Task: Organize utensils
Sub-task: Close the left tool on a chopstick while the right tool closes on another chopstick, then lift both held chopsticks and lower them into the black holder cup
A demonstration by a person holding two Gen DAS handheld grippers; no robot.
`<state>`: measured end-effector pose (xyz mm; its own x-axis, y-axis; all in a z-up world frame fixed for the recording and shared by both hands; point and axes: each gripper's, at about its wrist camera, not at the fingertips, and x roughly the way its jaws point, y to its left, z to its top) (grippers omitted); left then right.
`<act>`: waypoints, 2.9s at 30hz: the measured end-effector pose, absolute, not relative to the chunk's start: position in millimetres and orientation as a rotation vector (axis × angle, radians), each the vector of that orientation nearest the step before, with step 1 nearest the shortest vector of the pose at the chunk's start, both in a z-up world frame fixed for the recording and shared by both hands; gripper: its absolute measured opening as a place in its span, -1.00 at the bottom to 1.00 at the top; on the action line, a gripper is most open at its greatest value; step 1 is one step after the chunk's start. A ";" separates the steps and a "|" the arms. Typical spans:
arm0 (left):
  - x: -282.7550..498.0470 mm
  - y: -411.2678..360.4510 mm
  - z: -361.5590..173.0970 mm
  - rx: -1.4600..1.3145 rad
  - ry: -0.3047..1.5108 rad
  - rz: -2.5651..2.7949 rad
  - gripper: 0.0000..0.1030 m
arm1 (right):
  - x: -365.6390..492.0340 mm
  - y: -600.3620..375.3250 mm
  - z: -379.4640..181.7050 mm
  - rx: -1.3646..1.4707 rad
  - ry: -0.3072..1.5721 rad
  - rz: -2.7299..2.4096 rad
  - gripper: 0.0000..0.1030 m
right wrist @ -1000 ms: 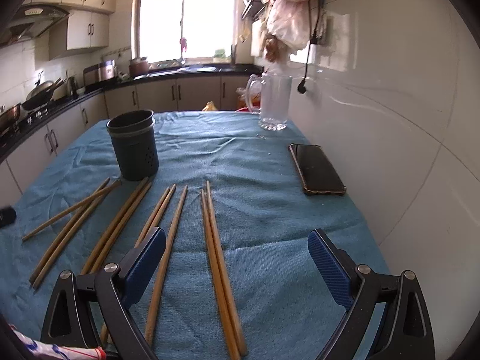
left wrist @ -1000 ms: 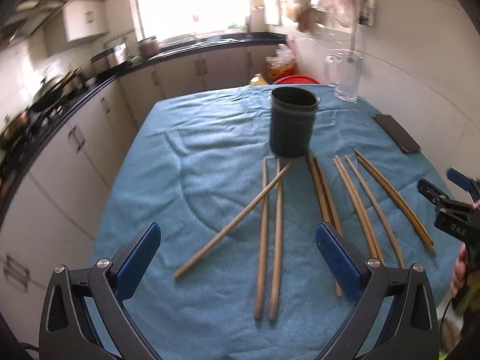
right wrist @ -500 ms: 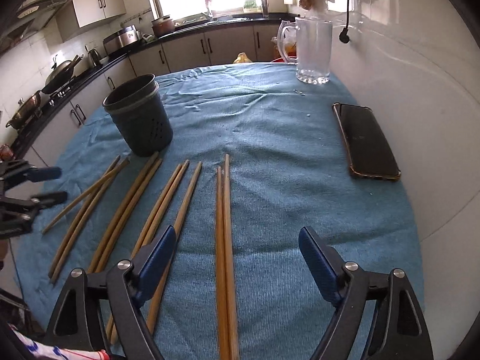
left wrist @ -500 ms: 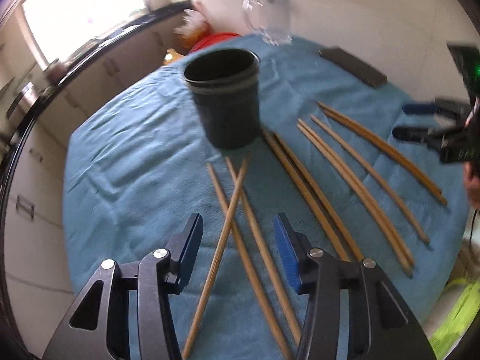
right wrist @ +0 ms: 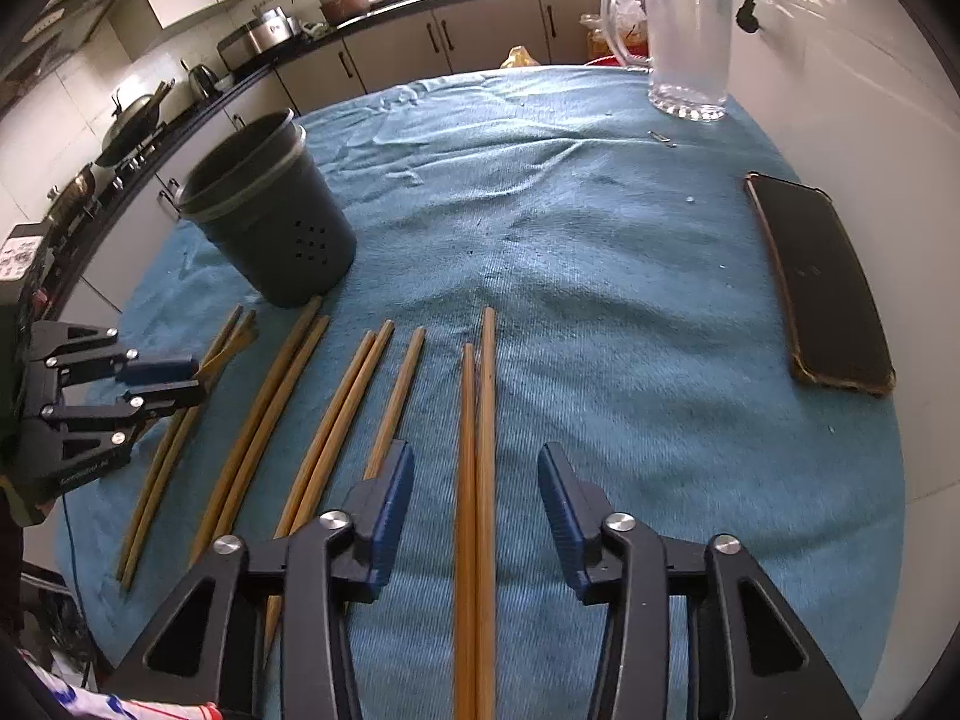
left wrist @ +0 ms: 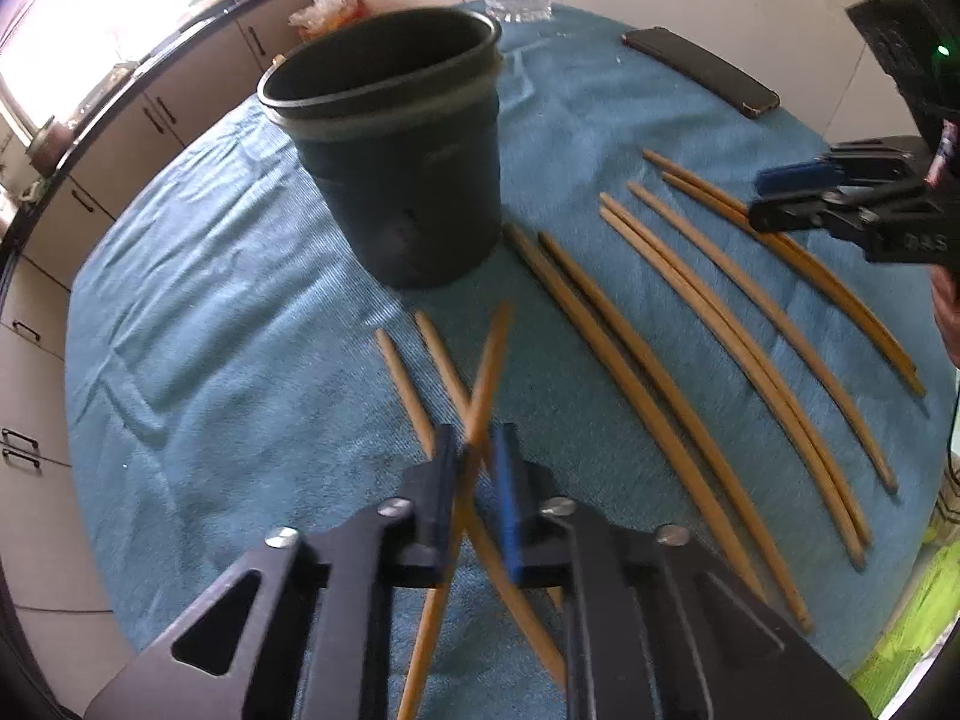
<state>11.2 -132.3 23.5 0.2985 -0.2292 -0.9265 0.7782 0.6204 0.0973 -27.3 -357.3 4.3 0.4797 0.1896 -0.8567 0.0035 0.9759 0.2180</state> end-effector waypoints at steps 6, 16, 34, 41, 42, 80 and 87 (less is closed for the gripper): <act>12.9 -121.5 31.6 0.536 1.058 -0.713 -0.87 | -16.4 -363.6 -4.3 0.254 1.092 0.119 -0.70; 16.8 -80.3 49.2 0.336 1.086 -0.679 -0.87 | -20.8 -378.4 -4.0 0.309 1.101 0.096 -0.74; 29.9 -53.5 20.2 0.259 1.160 -0.554 -0.87 | -3.1 -393.9 -6.5 0.350 1.085 0.015 -0.69; 29.9 -54.3 19.3 0.243 1.160 -0.542 -0.87 | 19.3 -389.9 -4.9 0.234 1.117 -0.058 -0.79; 29.8 -54.3 19.4 0.245 1.160 -0.541 -0.86 | 20.0 -393.1 -5.1 0.230 1.119 -0.073 -0.82; -115.6 -31.9 164.8 0.059 0.678 -0.477 -0.87 | -148.2 -370.2 146.0 0.154 0.608 -0.037 -0.88; -127.3 -30.8 177.7 -0.002 0.631 -0.482 -0.87 | -167.9 -367.0 171.9 0.132 0.542 -0.026 -0.88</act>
<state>-127.3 -30.8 177.7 0.7009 -0.4334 -0.5666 0.4323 0.8899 -0.1459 -167.9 -367.0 171.9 0.8568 0.0101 -0.5155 0.0595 0.9912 0.1184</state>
